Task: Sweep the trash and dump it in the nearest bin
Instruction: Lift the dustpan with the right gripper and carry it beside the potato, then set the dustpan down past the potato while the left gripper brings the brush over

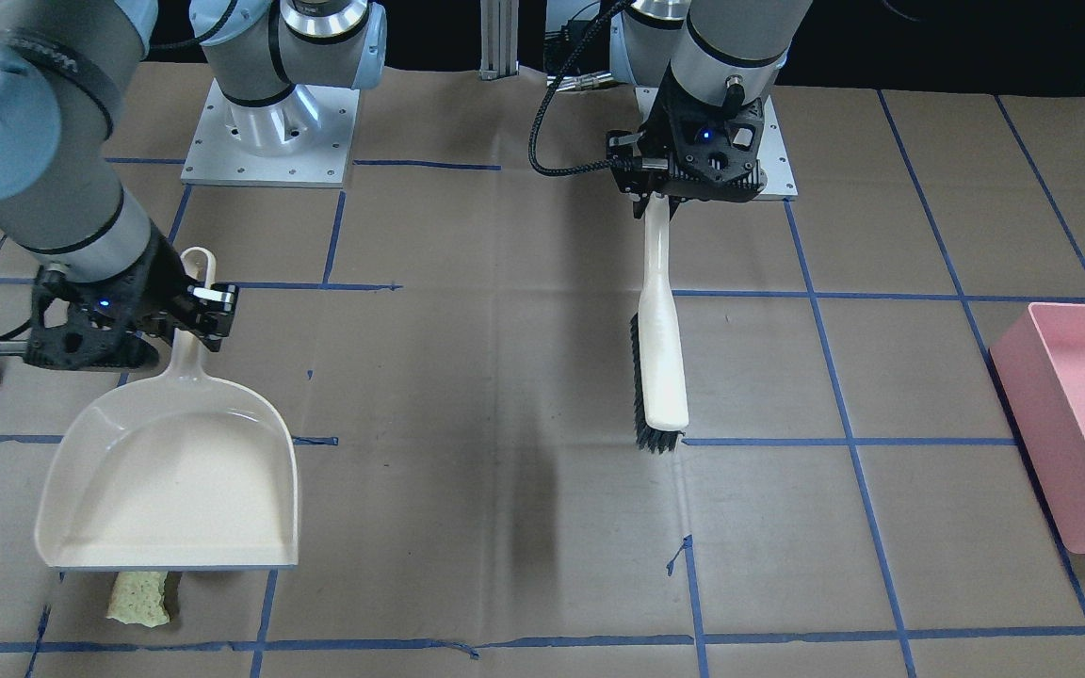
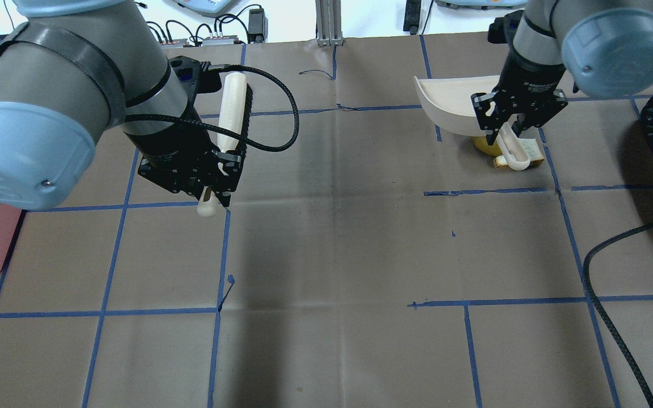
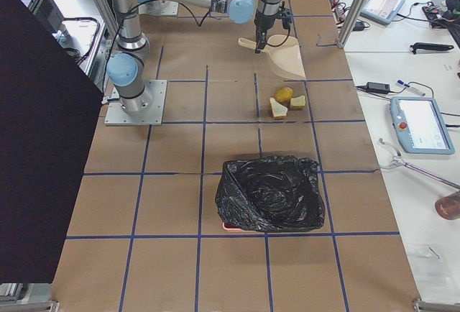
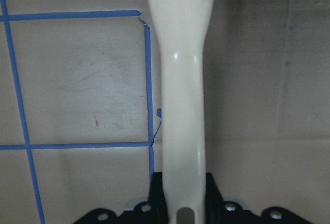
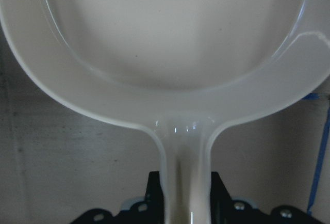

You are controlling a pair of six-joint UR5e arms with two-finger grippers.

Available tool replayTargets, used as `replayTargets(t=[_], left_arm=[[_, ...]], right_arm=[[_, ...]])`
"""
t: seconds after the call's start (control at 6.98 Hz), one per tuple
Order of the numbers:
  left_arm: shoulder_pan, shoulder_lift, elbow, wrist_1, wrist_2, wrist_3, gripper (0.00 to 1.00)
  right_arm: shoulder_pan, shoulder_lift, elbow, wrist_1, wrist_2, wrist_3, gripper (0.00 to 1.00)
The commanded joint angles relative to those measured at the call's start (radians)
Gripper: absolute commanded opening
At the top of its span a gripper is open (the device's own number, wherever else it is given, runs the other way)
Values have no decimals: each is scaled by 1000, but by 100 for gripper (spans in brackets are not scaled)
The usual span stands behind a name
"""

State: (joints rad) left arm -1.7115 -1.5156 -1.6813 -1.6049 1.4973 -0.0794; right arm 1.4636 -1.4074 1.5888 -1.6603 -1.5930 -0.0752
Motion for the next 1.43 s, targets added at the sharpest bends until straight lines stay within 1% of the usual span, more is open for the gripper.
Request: replayTargets(t=[0.0,0.29,0.43,0.57,0.72,0.86,1.0,1.15,1.29], left_arm=[[-14,-9,0,28,-2,6,0],[-26,-40,35,33,-2,46,0],[-52,-101,89,36,0,58,0],[-124,-167,159,33,6,43,0],[-185,-232,220,33,15,23,0],[-212,-289,277,33,3,7,0],[-233,-343,337,30,12,7,0],[-256,-385,392,22,20,7,0],[-266,-426,440,19,20,7,0]], right_arm=[[-153,-22,5,20,-7,-114,5],[-329,-19,11,10,-7,-384,6],[-382,-12,19,-2,-9,-467,6],[-394,-7,19,-3,-31,-568,6],[-394,-5,17,-4,-100,-691,6],[-396,-4,17,-13,-129,-831,6],[-420,5,17,-47,-137,-1006,6],[-469,24,17,-114,-140,-1198,6],[-508,53,16,-160,-168,-1339,6]])
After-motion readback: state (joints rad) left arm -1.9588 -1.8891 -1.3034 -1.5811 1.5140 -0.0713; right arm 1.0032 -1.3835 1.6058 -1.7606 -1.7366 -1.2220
